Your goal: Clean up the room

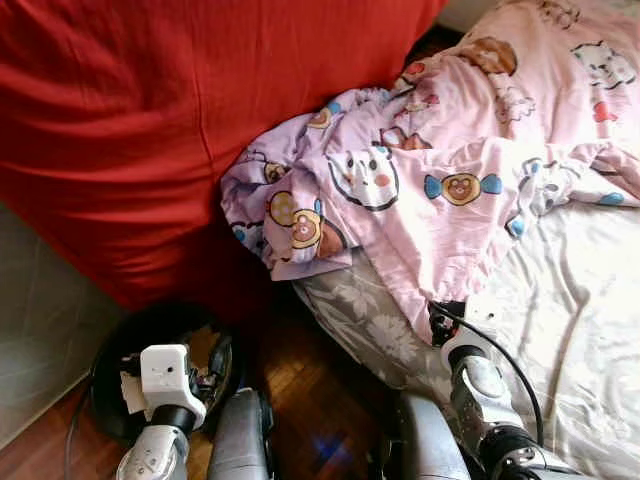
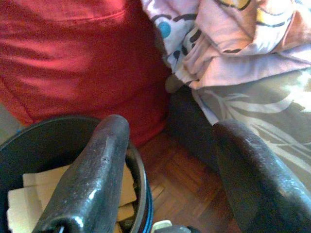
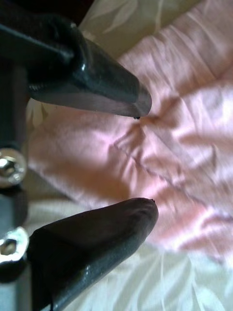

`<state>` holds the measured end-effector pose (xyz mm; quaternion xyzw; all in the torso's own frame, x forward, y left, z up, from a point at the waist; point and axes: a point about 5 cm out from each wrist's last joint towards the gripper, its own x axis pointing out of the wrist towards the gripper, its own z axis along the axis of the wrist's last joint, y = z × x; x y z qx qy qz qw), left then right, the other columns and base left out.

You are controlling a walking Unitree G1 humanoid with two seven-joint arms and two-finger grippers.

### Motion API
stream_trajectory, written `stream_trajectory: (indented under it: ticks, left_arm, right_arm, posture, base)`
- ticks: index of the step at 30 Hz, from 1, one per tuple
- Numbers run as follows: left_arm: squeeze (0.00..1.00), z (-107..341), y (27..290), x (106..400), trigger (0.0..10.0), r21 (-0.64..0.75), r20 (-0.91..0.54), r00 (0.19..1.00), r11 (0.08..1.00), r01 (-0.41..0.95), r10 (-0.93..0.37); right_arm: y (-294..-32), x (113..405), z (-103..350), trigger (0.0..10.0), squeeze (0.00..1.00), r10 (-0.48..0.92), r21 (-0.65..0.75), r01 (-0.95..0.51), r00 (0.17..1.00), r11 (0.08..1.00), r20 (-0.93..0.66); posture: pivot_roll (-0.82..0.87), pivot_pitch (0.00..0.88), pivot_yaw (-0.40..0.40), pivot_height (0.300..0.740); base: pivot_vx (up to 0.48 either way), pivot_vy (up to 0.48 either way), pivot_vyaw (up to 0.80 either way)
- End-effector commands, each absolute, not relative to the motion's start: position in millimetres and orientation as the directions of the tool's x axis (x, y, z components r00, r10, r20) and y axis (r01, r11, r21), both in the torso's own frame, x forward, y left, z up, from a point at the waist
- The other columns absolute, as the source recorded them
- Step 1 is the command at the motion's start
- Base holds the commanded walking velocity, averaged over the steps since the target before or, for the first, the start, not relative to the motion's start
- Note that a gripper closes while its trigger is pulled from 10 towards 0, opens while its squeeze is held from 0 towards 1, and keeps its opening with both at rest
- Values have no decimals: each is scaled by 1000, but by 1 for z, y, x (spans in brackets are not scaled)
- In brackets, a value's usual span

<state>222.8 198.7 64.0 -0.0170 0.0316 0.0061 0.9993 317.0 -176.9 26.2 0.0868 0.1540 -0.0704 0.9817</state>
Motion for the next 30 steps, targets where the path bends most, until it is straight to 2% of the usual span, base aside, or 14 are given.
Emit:
stream_trajectory:
  ticks: [1, 12, 16, 21, 22, 23, 30]
  left_arm:
    - [0, 64, 200, 217, 10000, -39, -84, 996, 999, -18, 15]
    - [0, 75, 203, 206, 10000, -31, -104, 994, 999, -24, 21]
    - [0, 74, 202, 202, 10000, -31, -120, 992, 999, -27, 23]
    - [0, 74, 197, 201, 10000, -42, -130, 991, 999, -19, 13]
    - [0, 74, 196, 201, 10000, -43, -132, 991, 999, -16, 10]
    - [0, 74, 195, 202, 10000, -45, -134, 991, 999, -14, 8]
    - [0, 73, 191, 207, 10000, -54, -136, 991, 999, -7, -1]
  right_arm:
    - [-177, 311, 17, 10000, 0, -103, 165, 173, 926, 971, -364]
    - [-182, 316, 21, 10000, 0, -104, 116, 160, 918, 980, -384]
    - [-183, 312, 15, 10000, 0, -105, 61, 146, 895, 987, -434]
    - [-177, 305, 5, 10000, 0, -63, 69, 108, 879, 992, -473]
    - [-175, 304, 4, 3020, 0, -43, 69, 86, 878, 994, -476]
    - [-173, 303, 3, 0, 0, -29, 71, 72, 879, 995, -475]
    - [-176, 297, -3, 0, 0, -27, 59, 64, 871, 996, -491]
  posture:
    - [186, 355, 23, 612]
    - [199, 408, 21, 612]
    - [197, 414, 17, 612]
    - [194, 414, 15, 612]
    - [188, 410, 13, 612]
    - [184, 403, 12, 612]
    - [169, 368, 4, 612]
  base:
    - [0, 0, 0]
    - [0, 0, 0]
    - [0, 0, 0]
    - [0, 0, 0]
    - [0, 0, 0]
    - [0, 0, 0]
    - [0, 0, 0]
